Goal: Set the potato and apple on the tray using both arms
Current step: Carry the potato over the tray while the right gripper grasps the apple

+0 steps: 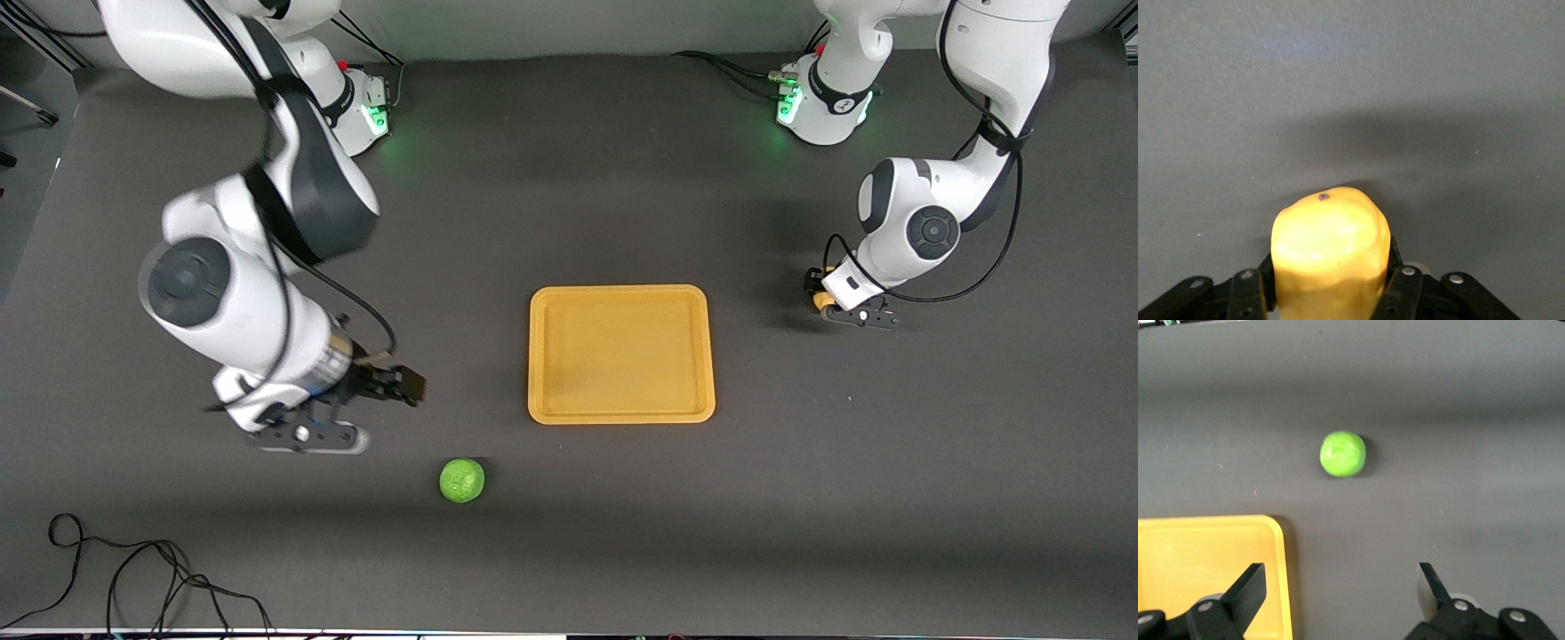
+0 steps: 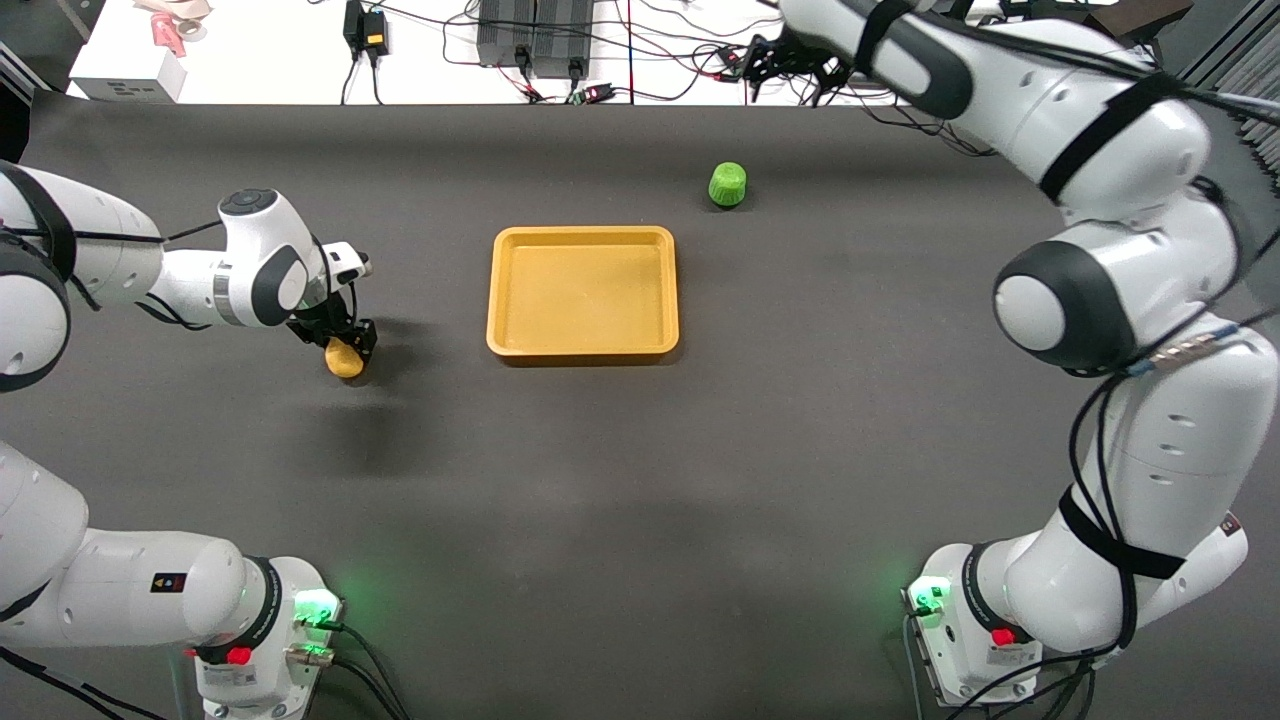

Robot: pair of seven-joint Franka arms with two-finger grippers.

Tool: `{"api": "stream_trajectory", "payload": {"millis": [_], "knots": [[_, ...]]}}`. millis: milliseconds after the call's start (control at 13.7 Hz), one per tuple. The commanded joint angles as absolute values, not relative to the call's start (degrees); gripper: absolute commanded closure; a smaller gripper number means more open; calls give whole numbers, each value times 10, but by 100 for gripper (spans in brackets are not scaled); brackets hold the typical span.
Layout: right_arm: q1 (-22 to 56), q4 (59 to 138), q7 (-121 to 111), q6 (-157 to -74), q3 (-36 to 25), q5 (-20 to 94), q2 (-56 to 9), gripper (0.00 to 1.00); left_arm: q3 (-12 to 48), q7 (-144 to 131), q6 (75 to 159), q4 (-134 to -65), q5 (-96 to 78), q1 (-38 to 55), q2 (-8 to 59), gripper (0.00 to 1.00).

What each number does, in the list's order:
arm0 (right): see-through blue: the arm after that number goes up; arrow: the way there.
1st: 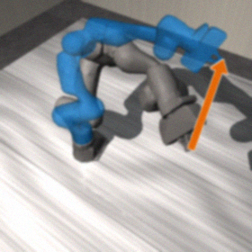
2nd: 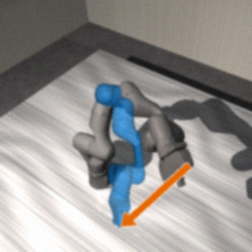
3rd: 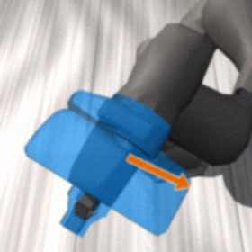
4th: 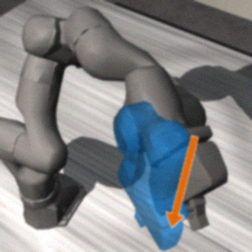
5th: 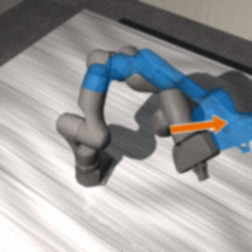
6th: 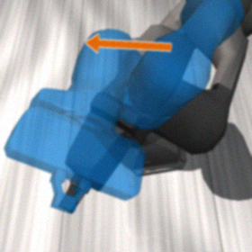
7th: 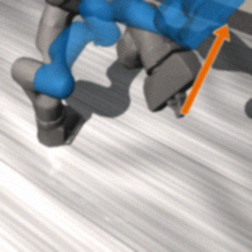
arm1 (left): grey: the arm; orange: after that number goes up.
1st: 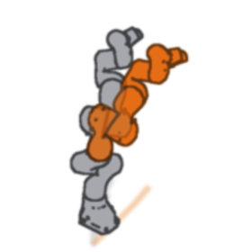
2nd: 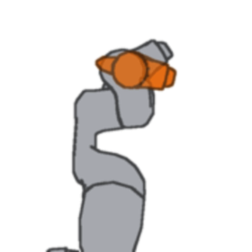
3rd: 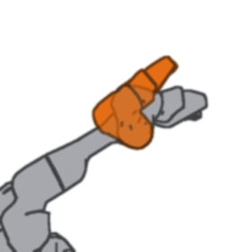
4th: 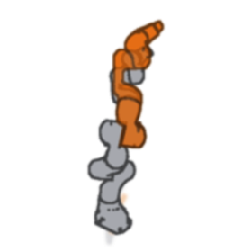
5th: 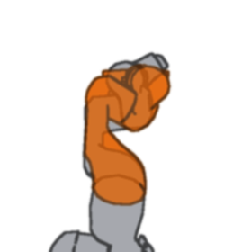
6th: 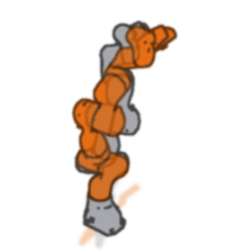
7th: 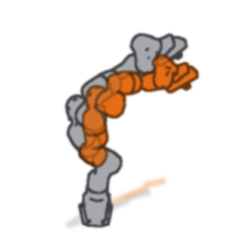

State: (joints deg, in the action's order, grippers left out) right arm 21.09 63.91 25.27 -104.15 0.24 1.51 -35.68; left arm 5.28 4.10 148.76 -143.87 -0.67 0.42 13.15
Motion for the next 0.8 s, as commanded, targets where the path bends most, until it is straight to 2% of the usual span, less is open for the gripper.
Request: {"api": "stream_trajectory", "payload": {"millis": [0,146,220,366,659,732], "knots": [[224,609,267,-1079,-4,14,-412,0,50,27,1372,-1388,-14,11,78,90],[225,620,267,-1138,-4,12,-451,0,63,-54,1243,-1291,-33,44,81,95],[224,635,267,-1176,-4,9,-465,0,69,-107,1224,-1247,-41,74,97,95],[225,658,267,-1260,-5,-21,-494,0,74,-207,1223,-1166,-50,137,150,93],[223,669,267,-1333,-7,-34,-540,0,75,-308,1216,-984,-62,206,296,92],[224,669,268,-1351,-7,-34,-549,0,74,-314,1217,-965,-62,221,321,92]]}}
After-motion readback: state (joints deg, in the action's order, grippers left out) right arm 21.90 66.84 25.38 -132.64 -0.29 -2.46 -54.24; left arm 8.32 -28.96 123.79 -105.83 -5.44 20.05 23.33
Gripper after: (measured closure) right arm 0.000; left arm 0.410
